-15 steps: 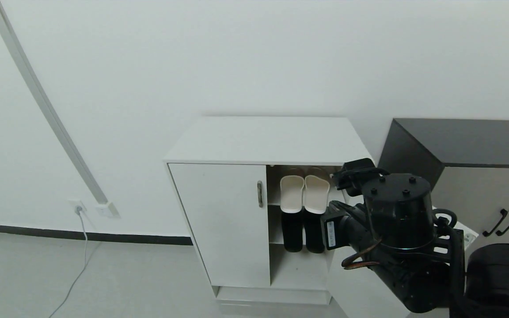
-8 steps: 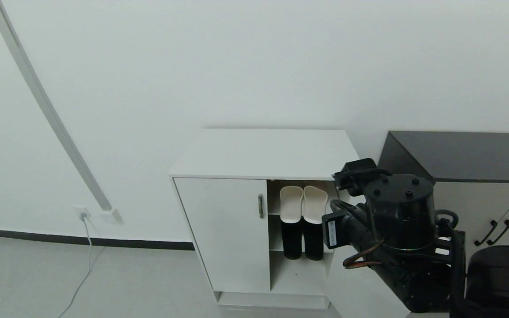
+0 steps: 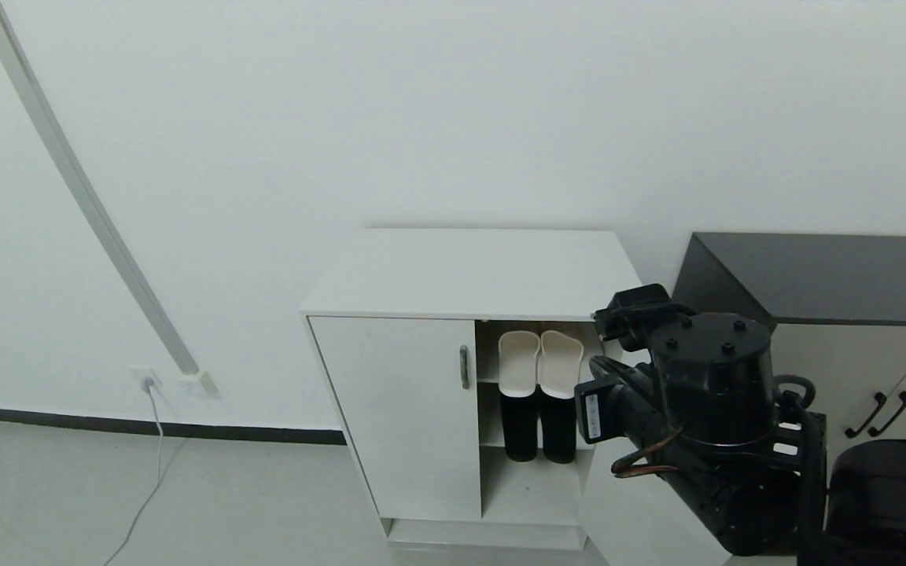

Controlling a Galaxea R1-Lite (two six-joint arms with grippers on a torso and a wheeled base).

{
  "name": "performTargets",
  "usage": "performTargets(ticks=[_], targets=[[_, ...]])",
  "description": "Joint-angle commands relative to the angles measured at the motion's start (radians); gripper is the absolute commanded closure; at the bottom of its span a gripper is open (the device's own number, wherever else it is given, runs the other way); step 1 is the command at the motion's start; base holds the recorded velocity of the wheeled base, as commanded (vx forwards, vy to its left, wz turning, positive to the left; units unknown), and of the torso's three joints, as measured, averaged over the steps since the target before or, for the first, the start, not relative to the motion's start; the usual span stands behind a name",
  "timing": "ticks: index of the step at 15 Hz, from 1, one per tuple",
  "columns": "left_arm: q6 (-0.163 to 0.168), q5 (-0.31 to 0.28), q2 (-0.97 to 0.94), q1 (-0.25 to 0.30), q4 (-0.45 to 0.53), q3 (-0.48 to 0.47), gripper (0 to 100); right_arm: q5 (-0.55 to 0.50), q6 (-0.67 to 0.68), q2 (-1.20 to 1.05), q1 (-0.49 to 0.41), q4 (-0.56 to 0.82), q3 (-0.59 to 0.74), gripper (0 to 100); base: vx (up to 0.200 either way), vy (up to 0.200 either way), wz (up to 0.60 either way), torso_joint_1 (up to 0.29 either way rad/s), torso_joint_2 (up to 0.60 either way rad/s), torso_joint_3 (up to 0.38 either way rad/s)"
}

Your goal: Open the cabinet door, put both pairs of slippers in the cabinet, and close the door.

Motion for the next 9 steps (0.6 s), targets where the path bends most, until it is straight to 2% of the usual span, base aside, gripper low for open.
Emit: performTargets(ticks=[1,2,9], targets=[[0.0,0.0,0.001,0.001,0.0,0.0,100,0.0,0.0,0.003,0.0,0.0,0.002,100,0.0,0.0,0.0,0.0,0.0,0.0],[0.0,0.0,0.001,0.001,0.0,0.0,100,0.0,0.0,0.001,0.0,0.0,0.007,100,0.0,0.0,0.0,0.0,0.0,0.0],[0.003,0.0,0.001,0.001,0.0,0.0,100,0.0,-0.022,0.0,-0.046,-0.02,0.002,100,0.0,0.0,-0.6,0.005,0.0,0.001]])
